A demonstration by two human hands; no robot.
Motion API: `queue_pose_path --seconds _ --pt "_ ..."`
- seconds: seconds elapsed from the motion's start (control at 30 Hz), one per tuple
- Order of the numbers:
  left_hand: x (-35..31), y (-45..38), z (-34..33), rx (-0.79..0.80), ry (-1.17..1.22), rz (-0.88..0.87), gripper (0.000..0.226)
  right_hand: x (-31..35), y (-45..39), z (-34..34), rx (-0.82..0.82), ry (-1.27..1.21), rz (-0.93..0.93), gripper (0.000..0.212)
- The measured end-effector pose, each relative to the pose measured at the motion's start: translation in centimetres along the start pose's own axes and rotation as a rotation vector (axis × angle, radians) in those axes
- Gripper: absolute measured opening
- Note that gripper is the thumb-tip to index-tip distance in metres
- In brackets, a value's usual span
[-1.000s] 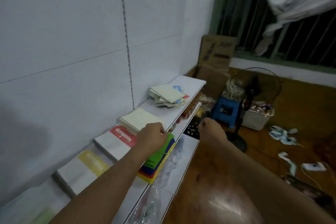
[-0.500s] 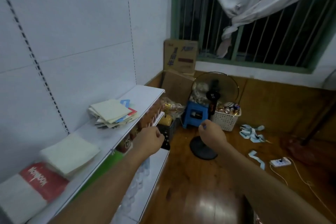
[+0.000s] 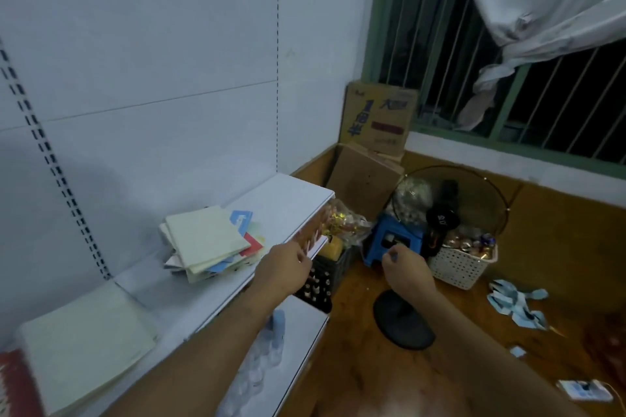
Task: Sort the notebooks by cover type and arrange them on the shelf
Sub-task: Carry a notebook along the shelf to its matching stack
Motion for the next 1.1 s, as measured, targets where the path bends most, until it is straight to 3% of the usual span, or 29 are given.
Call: queue_pose_path --seconds 0.3,0.63,0.77,0.83,1.1 --pt "12.0 -8.6 2.8 -0.119 -0.007 0.259 0.022 15.1 -9.3 -8.5 0.179 -0.002 0.220 0.024" --pt "25.8 -3.0 7.4 -0.262 -0.089 0.754 0.037 29.6 -7.3 -22.7 0.520 0.054 0.554 0.019" --pt "27.6 -0.9 5.9 -0.182 -0.067 0.897 0.044 31.5 -6.4 -27.0 0.613 0.113 0.626 0.037" --pt "27.3 -1.0 5.2 -0.178 -0.050 0.908 0.040 31.4 -6.4 -28.8 0.649 0.183 0.585 0.033" --pt "25.9 -1.9 3.6 -0.406 0.201 0.983 0.039 30.8 -7.0 -30.4 0.657 0.246 0.605 0.055"
Point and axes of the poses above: each hand's wrist, its own y-axis away from the middle knuckle, its own z-axis out of the back of the hand, x = y × z, the point moved 10 cm from there along -y, towards the middle knuckle, and after that the axes turned 13 degrees about -z, right-handed, at the moved point
